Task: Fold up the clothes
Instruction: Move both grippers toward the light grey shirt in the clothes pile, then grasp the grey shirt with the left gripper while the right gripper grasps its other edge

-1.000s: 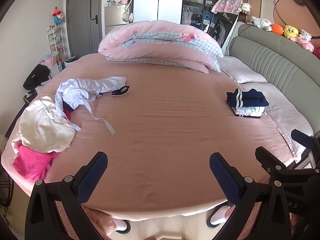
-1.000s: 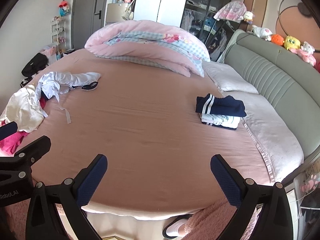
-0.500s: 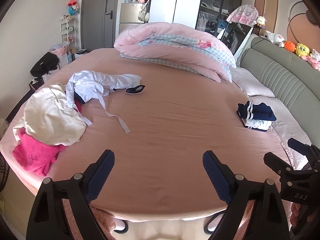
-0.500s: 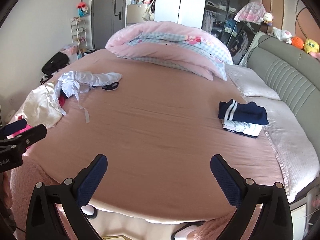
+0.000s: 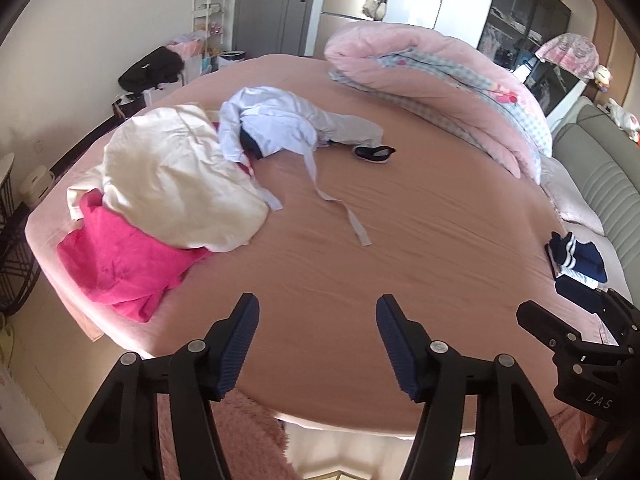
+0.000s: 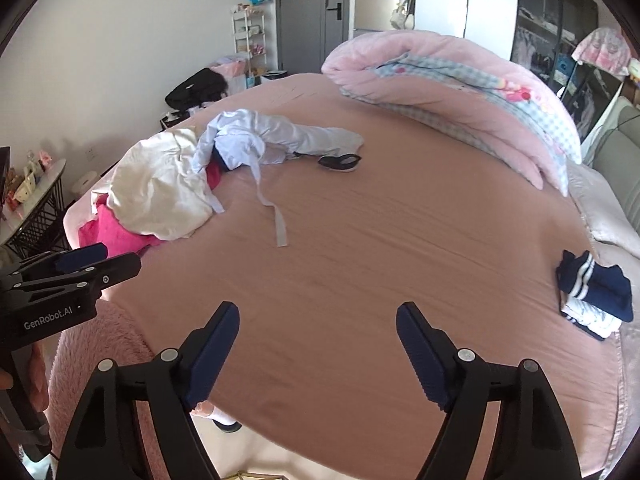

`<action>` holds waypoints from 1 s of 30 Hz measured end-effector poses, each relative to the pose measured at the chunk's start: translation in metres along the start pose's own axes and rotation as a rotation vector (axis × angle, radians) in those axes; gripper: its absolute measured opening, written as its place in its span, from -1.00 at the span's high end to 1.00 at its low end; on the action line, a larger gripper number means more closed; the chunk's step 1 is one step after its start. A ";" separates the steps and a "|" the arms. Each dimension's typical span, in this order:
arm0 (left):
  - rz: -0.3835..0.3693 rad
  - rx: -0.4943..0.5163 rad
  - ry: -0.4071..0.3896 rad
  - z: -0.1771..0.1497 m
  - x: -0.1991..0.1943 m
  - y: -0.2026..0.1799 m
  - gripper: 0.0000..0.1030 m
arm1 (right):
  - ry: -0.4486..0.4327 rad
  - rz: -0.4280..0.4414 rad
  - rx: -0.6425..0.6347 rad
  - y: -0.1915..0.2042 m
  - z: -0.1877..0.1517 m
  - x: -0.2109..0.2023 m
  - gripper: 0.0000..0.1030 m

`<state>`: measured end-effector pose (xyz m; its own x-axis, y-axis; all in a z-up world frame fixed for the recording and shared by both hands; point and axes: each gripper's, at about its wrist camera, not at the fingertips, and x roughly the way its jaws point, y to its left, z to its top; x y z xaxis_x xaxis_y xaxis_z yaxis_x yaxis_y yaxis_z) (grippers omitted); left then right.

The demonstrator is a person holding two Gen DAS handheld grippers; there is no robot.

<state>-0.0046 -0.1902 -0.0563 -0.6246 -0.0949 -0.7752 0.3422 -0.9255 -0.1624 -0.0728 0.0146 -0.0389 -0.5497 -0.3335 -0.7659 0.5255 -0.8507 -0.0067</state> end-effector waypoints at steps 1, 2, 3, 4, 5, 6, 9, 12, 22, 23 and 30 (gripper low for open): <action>0.011 -0.014 0.004 0.003 0.003 0.009 -0.14 | 0.010 0.011 -0.006 0.009 0.005 0.010 -0.50; 0.023 -0.028 0.007 0.006 0.006 0.018 -0.14 | 0.021 0.029 -0.012 0.017 0.009 0.019 -0.35; 0.031 -0.039 0.009 0.009 0.009 0.026 -0.14 | 0.033 0.045 -0.016 0.025 0.014 0.028 -0.30; 0.034 -0.049 0.009 0.013 0.012 0.033 -0.14 | 0.044 0.059 -0.019 0.033 0.018 0.037 -0.28; 0.036 -0.059 0.009 0.018 0.016 0.039 -0.14 | 0.049 0.071 -0.021 0.040 0.022 0.044 -0.28; 0.039 -0.061 0.009 0.023 0.020 0.044 -0.14 | 0.050 0.077 -0.020 0.045 0.028 0.050 -0.28; 0.044 -0.068 0.021 0.040 0.038 0.054 -0.14 | 0.046 0.069 -0.015 0.055 0.046 0.071 -0.28; 0.029 -0.086 0.036 0.057 0.064 0.061 -0.14 | 0.051 0.041 0.005 0.056 0.065 0.097 -0.28; 0.019 -0.111 0.089 0.107 0.180 0.067 -0.14 | 0.111 -0.016 0.034 0.045 0.094 0.201 -0.28; 0.016 -0.117 0.095 0.111 0.192 0.068 -0.14 | 0.120 -0.022 0.028 0.046 0.094 0.213 -0.28; 0.060 -0.191 0.107 0.125 0.253 0.088 -0.14 | 0.223 -0.038 0.054 0.048 0.094 0.293 -0.20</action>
<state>-0.2200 -0.3416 -0.1907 -0.5245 -0.0991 -0.8456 0.5100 -0.8318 -0.2189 -0.2696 -0.1626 -0.2036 -0.4080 -0.2078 -0.8890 0.4687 -0.8833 -0.0087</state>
